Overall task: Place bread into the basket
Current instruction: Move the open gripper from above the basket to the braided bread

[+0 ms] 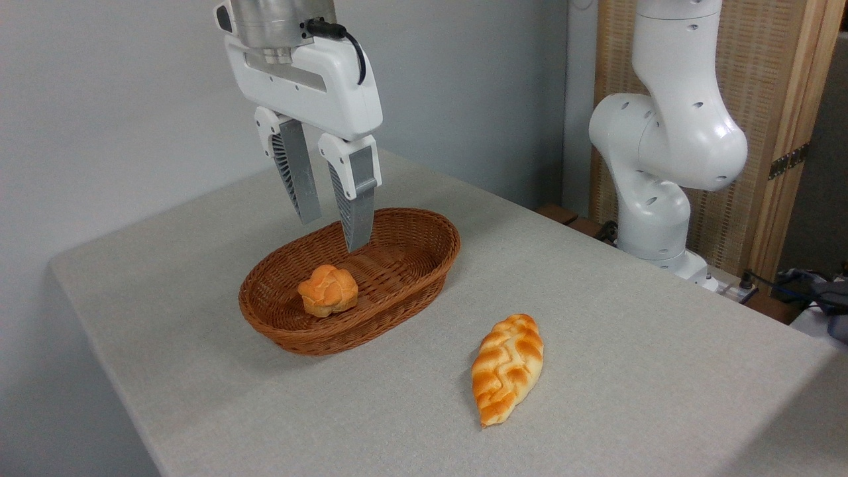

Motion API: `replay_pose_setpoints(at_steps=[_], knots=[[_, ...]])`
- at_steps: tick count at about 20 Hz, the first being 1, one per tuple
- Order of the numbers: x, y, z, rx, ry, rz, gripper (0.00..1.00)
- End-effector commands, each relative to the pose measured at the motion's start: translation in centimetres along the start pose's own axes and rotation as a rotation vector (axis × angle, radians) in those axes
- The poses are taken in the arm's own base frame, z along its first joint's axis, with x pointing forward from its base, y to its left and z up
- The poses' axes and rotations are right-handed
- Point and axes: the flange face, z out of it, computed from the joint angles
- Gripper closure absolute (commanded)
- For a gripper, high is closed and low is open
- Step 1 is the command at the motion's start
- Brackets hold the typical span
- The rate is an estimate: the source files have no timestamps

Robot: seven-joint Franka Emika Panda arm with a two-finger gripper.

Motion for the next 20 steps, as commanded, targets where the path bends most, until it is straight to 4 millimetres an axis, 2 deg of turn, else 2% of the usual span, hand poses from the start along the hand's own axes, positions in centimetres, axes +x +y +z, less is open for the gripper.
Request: replay_pose_setpoints(at_steps=[1,3,5,9,12,13,17,20], knots=[[-1.6,0.9,0.1,-0.006,-0.018,0.012,0.0],[-2.9,1.2,0.8,-0.009,-0.025,0.005,0.0],[-5.5,0.7,1.2,-0.004,-0.009,-0.03,0.0],[-10.0,0.6,3.3,-0.031,-0.009,-0.091,0.0],[-14.2,-1.2,4.9,-0.073,-0.014,-0.208,0.0],[-15.0,-1.6,5.3,-0.083,-0.015,-0.23,0.0],[-17.1,-2.9,7.0,-0.089,0.019,-0.351,0.01],[-17.0,-2.9,9.5,-0.082,0.026,-0.39,0.01]])
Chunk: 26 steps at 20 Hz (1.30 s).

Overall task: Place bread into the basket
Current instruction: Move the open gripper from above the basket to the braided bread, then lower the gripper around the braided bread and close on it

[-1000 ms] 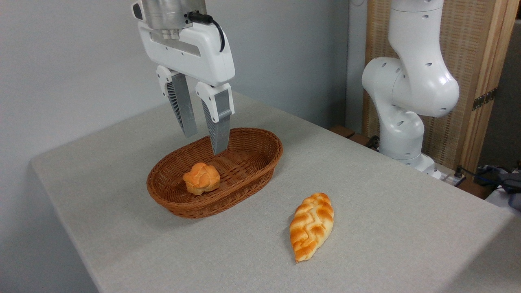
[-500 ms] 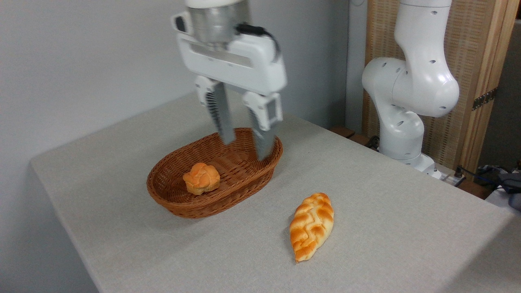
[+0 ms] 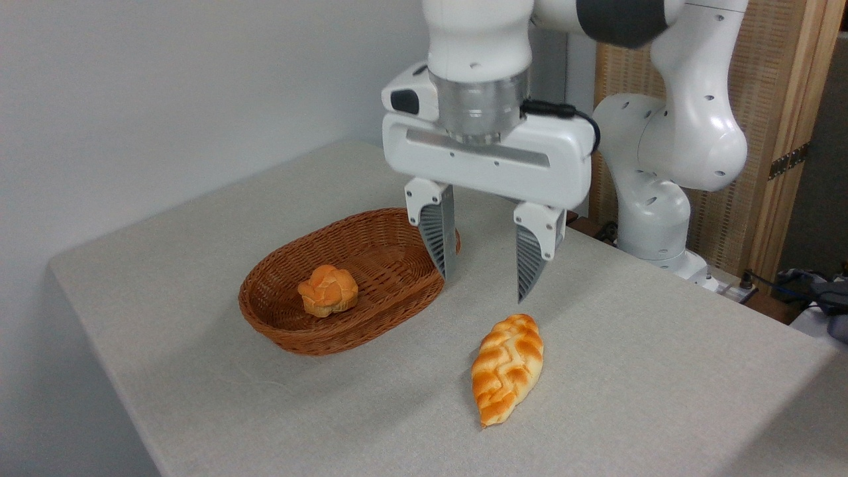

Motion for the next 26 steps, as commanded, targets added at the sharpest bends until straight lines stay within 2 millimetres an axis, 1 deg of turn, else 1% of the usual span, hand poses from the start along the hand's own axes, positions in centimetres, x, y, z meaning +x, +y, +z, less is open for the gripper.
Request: replay_pose_setpoints(at_steps=[1,3,5,6,7,8,9,10,11,13,14,15,16,19,22,26], knots=[[-0.1,0.6,3.1,0.01,0.021,-0.044,0.01],[0.5,0.8,5.0,0.015,0.017,-0.035,0.01],[0.6,0.4,5.7,0.016,0.006,-0.025,0.01],[0.1,-0.6,5.8,0.025,0.001,-0.04,0.0],[-0.1,-1.1,6.0,0.05,-0.018,-0.032,0.0],[0.1,-1.0,6.4,0.075,-0.045,-0.01,0.0],[0.4,-1.1,7.4,0.092,-0.079,0.004,0.0],[1.2,-0.3,8.5,0.094,-0.106,0.027,0.0],[1.5,-0.2,9.0,0.094,-0.118,0.034,0.0],[1.5,-0.1,9.3,0.093,-0.123,0.036,0.0],[1.8,0.0,10.0,0.09,-0.138,0.041,0.0],[2.3,0.5,10.6,0.087,-0.15,0.055,0.0],[2.4,0.7,10.8,0.088,-0.154,0.061,0.0],[2.2,0.7,11.2,0.088,-0.169,0.09,0.0],[1.6,0.6,12.1,0.11,-0.207,0.113,0.0],[0.9,0.5,13.8,0.122,-0.254,0.129,0.0]])
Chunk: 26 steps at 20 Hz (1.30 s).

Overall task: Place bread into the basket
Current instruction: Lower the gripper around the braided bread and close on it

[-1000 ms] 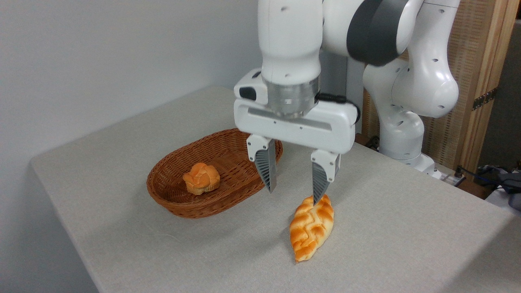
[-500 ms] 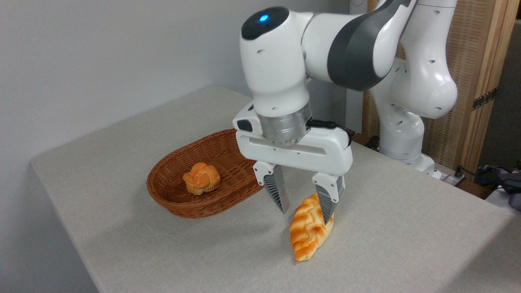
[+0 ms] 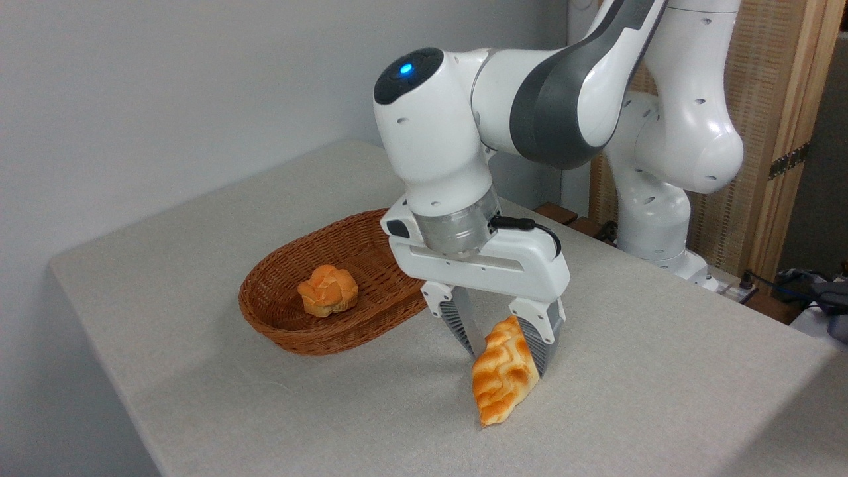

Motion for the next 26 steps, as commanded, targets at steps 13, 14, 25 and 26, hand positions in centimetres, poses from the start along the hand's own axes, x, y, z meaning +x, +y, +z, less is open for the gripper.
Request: replay_pose_setpoints(at_steps=[13,14,25,26], knots=[[0.8,0.8,2.5,-0.064,0.073,0.089,0.63],[0.8,0.8,2.5,-0.064,0.073,0.089,0.63],[0.9,0.5,1.3,-0.051,0.093,0.079,0.65],[1.1,0.3,0.9,-0.049,0.094,0.074,0.66]])
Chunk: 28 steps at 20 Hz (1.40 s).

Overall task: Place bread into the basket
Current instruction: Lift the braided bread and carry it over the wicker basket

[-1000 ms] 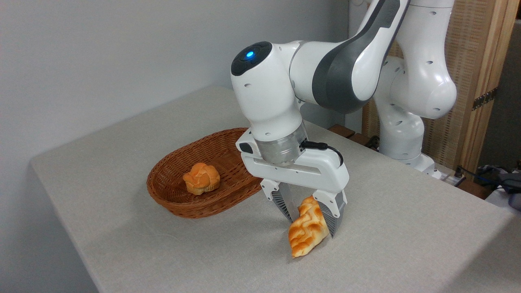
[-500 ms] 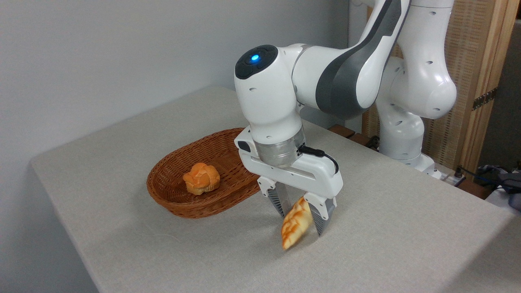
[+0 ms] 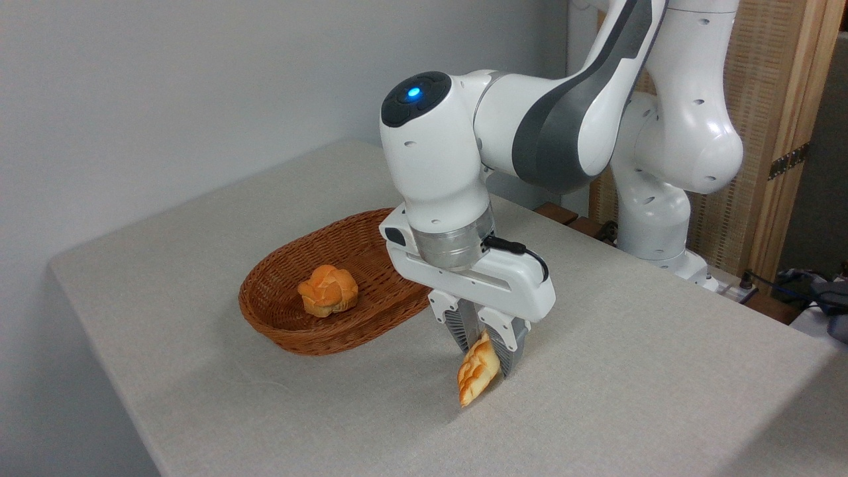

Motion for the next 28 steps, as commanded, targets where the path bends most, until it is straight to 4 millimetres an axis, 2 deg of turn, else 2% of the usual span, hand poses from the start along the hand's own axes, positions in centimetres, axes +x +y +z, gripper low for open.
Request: replay_pose_setpoints(at_steps=[1,7,9,13,15,16,18,19,23,24,27,28], knots=[[0.2,-0.8,-1.5,0.014,0.037,-0.006,0.68],[1.5,0.0,-3.4,-0.012,0.05,-0.001,0.71],[1.9,0.0,-5.1,-0.009,0.058,0.003,0.71],[2.6,-0.1,-10.0,-0.065,0.142,-0.025,0.71],[2.9,1.0,-11.2,-0.104,0.126,-0.008,0.71],[3.6,2.3,-12.0,-0.116,0.124,0.012,0.71],[5.3,5.5,-12.3,-0.134,0.111,0.018,0.69],[6.5,7.8,-12.4,-0.127,0.101,0.035,0.62],[10.2,16.7,-12.6,-0.183,0.126,0.139,0.59],[10.8,18.8,-12.6,-0.189,0.122,0.17,0.55],[12.2,22.6,-11.5,-0.185,0.093,0.209,0.31],[12.5,23.2,-11.1,-0.175,0.099,0.217,0.26]])
